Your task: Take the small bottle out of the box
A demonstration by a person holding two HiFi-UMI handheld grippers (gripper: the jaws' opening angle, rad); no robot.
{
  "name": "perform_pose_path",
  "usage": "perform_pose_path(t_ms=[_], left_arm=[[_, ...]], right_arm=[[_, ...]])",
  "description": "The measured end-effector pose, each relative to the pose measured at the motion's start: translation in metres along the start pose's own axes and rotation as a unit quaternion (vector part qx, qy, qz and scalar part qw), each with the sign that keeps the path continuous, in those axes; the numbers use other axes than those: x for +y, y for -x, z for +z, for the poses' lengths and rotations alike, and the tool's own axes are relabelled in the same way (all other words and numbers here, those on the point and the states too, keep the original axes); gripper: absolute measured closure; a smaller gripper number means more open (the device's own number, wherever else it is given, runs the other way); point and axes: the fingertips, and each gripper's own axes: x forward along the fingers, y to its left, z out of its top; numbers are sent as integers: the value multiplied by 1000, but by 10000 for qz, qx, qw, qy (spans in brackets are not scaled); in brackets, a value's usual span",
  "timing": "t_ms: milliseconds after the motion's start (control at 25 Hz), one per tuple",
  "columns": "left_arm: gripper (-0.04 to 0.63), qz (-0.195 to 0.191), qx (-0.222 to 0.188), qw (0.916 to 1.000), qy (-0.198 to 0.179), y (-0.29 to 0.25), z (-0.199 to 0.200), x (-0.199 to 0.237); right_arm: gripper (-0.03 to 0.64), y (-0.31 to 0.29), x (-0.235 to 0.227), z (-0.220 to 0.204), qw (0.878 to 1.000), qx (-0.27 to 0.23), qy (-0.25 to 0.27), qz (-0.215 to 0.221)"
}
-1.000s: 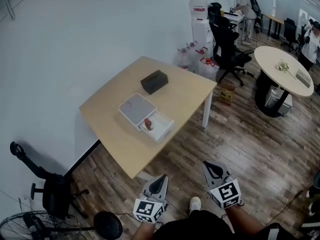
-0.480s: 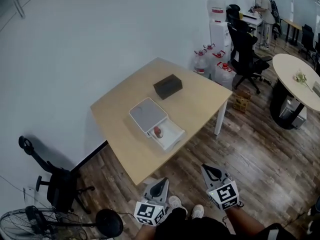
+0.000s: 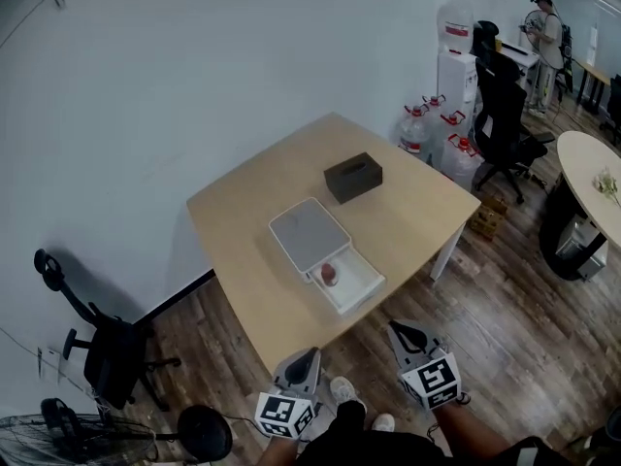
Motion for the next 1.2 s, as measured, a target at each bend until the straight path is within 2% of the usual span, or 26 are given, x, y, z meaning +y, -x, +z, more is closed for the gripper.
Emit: perform_pose_path(t_ms=[320,520,720,1000,1040,1120,1200], left_arm=[[583,15,-182,9998,64,-46,31,75],[583,24,-289,9995,106,-56,44,120],[583,-6,-268,9996,10,-65,44,149],[583,213,-106,9995,230,-70,31,176],[583,251,-99,9993,248,-71,31,179],[583,332,-84,9990,271,-73,31,185],[583,432,-67,9986,302,-74,31,190]], right_arm=[[603,-95,-2,24,9995,158,150,208],[603,-150,11,28,9988,268,267,324],[603,-188,16,23,9964,512,483,469],[596,-221,10,-2,9917,906,609,677],[566,-226,10,-8,9900,1019,627,750],[450,-234,10,-22,9859,1257,624,914],[375,-241,8,-37,9817,1479,626,1028]])
